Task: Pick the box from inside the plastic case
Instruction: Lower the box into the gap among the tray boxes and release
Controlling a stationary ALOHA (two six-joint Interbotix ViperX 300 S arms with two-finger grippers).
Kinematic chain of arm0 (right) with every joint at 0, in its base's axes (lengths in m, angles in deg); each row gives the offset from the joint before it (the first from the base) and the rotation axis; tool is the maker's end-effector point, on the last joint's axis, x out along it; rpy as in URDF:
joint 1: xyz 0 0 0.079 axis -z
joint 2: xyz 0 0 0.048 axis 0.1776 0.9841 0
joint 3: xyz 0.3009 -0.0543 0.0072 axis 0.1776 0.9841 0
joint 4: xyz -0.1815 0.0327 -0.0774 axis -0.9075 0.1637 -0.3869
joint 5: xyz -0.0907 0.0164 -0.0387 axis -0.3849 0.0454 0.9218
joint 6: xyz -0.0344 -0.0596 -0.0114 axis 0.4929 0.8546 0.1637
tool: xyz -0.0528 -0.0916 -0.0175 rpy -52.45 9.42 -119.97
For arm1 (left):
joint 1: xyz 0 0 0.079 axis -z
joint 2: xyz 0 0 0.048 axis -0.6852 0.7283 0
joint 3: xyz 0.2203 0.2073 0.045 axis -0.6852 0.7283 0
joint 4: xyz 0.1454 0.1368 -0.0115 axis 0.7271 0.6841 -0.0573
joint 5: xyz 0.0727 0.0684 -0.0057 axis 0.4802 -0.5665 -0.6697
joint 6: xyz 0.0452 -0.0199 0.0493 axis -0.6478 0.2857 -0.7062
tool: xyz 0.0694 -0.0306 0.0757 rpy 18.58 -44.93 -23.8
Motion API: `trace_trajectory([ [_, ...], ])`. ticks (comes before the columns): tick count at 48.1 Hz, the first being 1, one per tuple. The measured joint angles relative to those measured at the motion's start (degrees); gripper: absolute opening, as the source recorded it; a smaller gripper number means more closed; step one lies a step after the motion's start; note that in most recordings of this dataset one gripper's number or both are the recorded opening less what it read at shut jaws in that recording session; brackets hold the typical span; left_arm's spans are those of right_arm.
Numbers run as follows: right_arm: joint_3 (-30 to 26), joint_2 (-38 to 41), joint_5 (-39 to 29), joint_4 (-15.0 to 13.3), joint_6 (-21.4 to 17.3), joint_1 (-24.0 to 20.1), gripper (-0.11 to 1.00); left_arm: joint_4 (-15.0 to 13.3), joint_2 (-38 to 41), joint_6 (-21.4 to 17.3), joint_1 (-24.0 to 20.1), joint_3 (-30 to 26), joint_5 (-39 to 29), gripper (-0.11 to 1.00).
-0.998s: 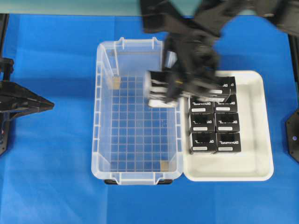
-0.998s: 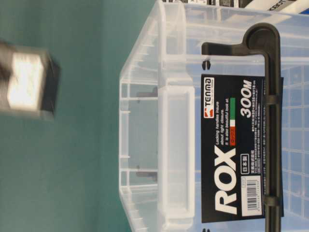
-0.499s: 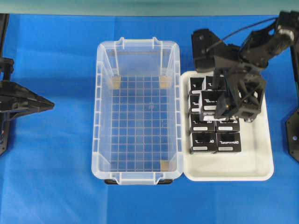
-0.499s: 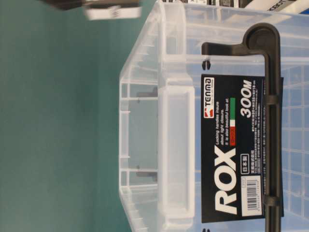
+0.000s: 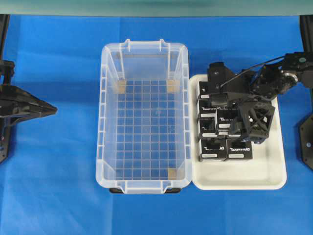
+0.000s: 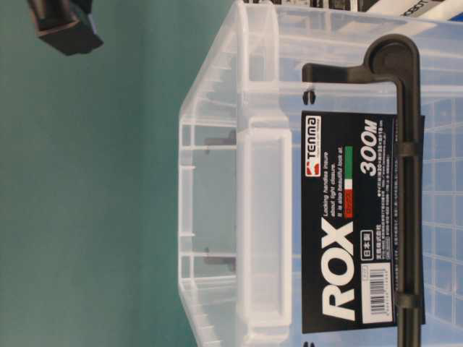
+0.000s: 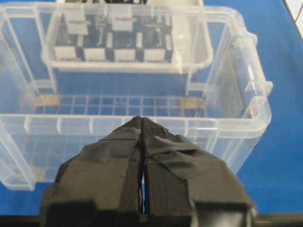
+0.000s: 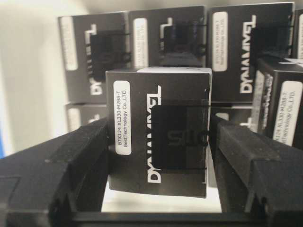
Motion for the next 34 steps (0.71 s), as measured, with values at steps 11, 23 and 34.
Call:
trace_trajectory([
  [11, 1.2, 0.1, 1.3, -0.4, 0.0, -0.1, 0.66, -0.1, 0.0, 0.0, -0.1, 0.0, 0.0, -0.04],
  [23, 1.9, 0.0, 2.6, -0.5, 0.0, -0.1, 0.64, -0.1, 0.0, 0.0, 0.0, 0.0, 0.0, -0.04],
  [34, 2.1, -0.2, 4.5, -0.5, 0.0, 0.1, 0.77, -0.1, 0.1, 0.0, -0.1, 0.0, 0.0, -0.04],
])
